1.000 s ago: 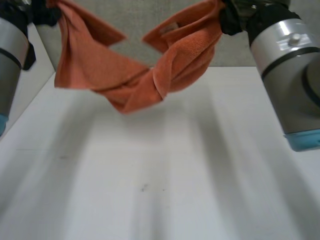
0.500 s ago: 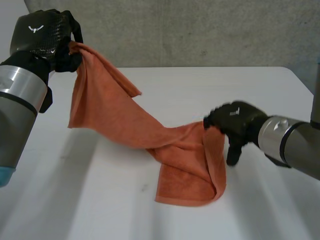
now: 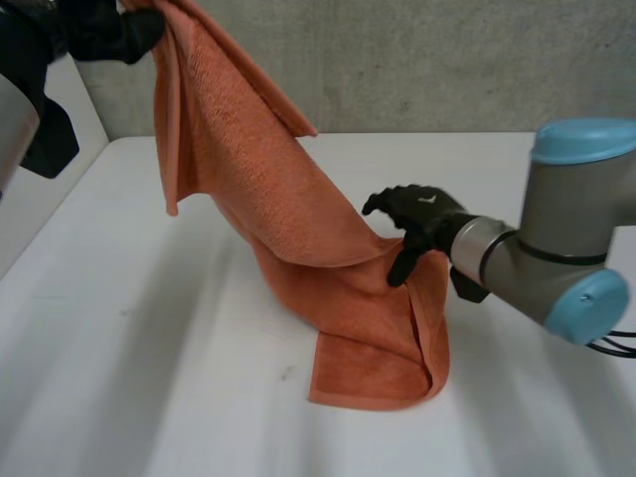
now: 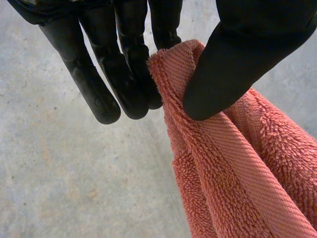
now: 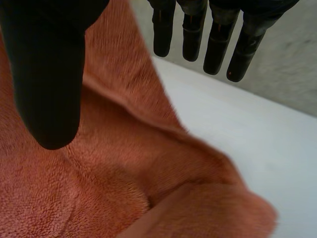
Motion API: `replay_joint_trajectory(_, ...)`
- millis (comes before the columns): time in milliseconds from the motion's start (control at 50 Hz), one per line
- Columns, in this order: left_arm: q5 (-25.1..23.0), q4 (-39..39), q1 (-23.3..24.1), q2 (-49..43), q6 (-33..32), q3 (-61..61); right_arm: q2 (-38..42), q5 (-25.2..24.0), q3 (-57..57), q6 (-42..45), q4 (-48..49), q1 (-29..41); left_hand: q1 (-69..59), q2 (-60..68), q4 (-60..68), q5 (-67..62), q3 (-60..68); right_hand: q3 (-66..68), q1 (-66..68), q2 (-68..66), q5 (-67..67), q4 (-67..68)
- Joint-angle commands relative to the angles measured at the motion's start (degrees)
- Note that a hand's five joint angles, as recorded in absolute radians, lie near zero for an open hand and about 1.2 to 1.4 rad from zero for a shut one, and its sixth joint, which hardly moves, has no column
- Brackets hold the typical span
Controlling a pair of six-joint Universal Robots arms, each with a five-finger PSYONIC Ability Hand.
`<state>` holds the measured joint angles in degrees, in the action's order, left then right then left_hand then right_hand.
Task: Fold the laundry
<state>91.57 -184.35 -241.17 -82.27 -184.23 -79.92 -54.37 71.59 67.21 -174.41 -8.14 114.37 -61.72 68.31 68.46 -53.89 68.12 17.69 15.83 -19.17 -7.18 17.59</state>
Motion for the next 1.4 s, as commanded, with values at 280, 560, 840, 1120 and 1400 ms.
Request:
replay_joint_trajectory(280,1.0,1.6,-6.6,-0.7,0.8,-1.7,0.9,4.6,-6.8,2.1,3.9,1.2,-18.3,11.7,11.5,-16.1,11.9,62.3,64.2,-60.8,-62.8,62.4)
replay_joint_trajectory(560,1.2,2.2,-13.7,-28.8,0.5,2.6,-16.2,4.6,8.9,18.4,-3.3,-2.2,-18.3,11.7,11.5,-16.1,11.9,62.3,64.2,-60.8,-62.8,62.4)
replay_joint_trajectory(840,1.1,-2.1,-13.6,-43.1,0.2,7.6,-10.6,5.0,11.0,18.2,-3.0,0.9,24.6,-31.2,-31.3,26.8,-31.0,62.3,64.2,-60.8,-62.8,62.4)
replay_joint_trajectory(1120,1.2,-3.7,-10.9,-28.3,0.8,-8.0,-8.0,7.6,10.0,10.9,-0.8,0.9,48.5,-55.1,-55.2,50.7,-54.9,62.3,64.2,-60.8,-62.8,62.4)
replay_joint_trajectory(1400,7.2,-5.2,3.5,-17.2,4.9,-24.0,-18.8,8.4,8.5,7.7,-1.1,4.8,48.1,-54.7,-54.9,50.3,-54.5,62.3,64.2,-60.8,-62.8,62.4)
